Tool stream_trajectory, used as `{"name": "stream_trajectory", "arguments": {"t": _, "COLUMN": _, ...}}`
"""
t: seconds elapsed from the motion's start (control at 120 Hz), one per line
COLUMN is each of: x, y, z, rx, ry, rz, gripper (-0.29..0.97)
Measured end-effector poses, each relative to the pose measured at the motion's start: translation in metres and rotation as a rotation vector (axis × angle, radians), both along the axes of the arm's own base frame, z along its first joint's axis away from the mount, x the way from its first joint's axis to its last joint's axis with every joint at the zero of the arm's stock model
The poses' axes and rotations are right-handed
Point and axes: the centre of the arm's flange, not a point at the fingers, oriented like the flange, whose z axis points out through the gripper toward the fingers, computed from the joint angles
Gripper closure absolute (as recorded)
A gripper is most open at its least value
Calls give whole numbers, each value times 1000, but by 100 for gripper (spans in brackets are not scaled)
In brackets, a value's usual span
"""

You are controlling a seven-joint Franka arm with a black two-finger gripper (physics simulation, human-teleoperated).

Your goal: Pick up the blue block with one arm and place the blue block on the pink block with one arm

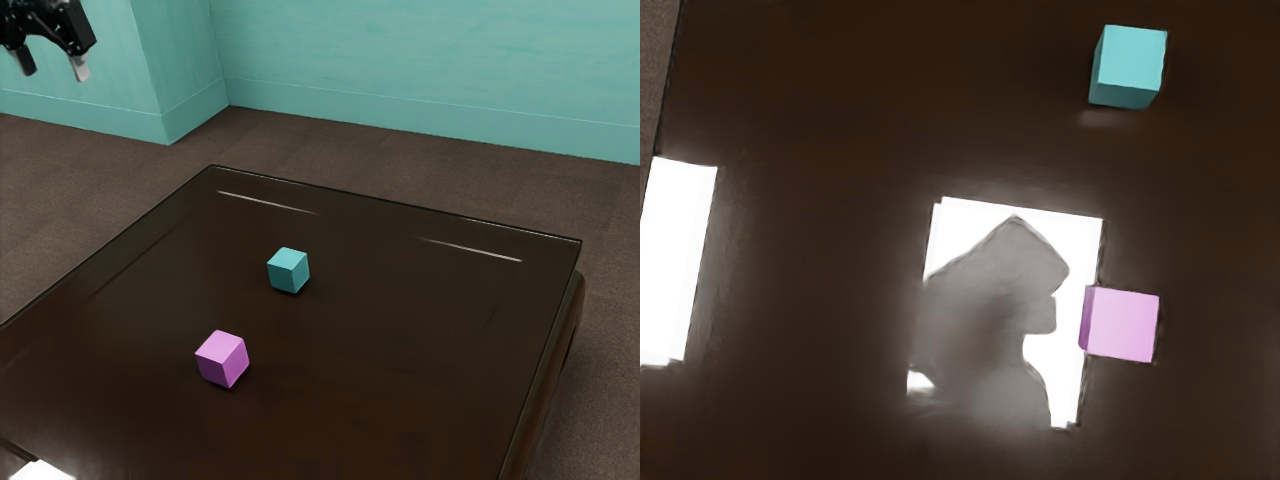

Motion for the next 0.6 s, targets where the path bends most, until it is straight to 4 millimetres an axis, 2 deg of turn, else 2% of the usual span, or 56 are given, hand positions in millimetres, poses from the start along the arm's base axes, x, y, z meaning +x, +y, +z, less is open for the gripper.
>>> {"name": "stream_trajectory", "arguments": {"t": 0.133, "x": 5, "y": -10, "z": -12, "rx": 5, "ry": 49, "rz": -13, "gripper": 0}}
{"name": "stream_trajectory", "arguments": {"t": 0.217, "x": 4, "y": -20, "z": -39, "rx": -1, "ry": 133, "rz": -37, "gripper": 0}}
{"name": "stream_trajectory", "arguments": {"t": 0.258, "x": 0, "y": -33, "z": -62, "rx": 4, "ry": 151, "rz": -101, "gripper": 0}}
{"name": "stream_trajectory", "arguments": {"t": 0.325, "x": -2, "y": -80, "z": -98, "rx": 24, "ry": 175, "rz": -276, "gripper": 0}}
{"name": "stream_trajectory", "arguments": {"t": 0.35, "x": -3, "y": -87, "z": -108, "rx": 29, "ry": 179, "rz": -319, "gripper": 0}}
{"name": "stream_trajectory", "arguments": {"t": 0.4, "x": 4, "y": -92, "z": -150, "rx": 17, "ry": 197, "rz": -425, "gripper": 0}}
{"name": "stream_trajectory", "arguments": {"t": 0.442, "x": 22, "y": -95, "z": -190, "rx": -1, "ry": 205, "rz": -518, "gripper": 0}}
{"name": "stream_trajectory", "arguments": {"t": 0.508, "x": 60, "y": -98, "z": -234, "rx": -16, "ry": 194, "rz": -647, "gripper": 0}}
{"name": "stream_trajectory", "arguments": {"t": 0.55, "x": 81, "y": -98, "z": -252, "rx": -17, "ry": 177, "rz": -719, "gripper": 0}}
{"name": "stream_trajectory", "arguments": {"t": 0.6, "x": 117, "y": -99, "z": -271, "rx": -12, "ry": 154, "rz": -801, "gripper": 0}}
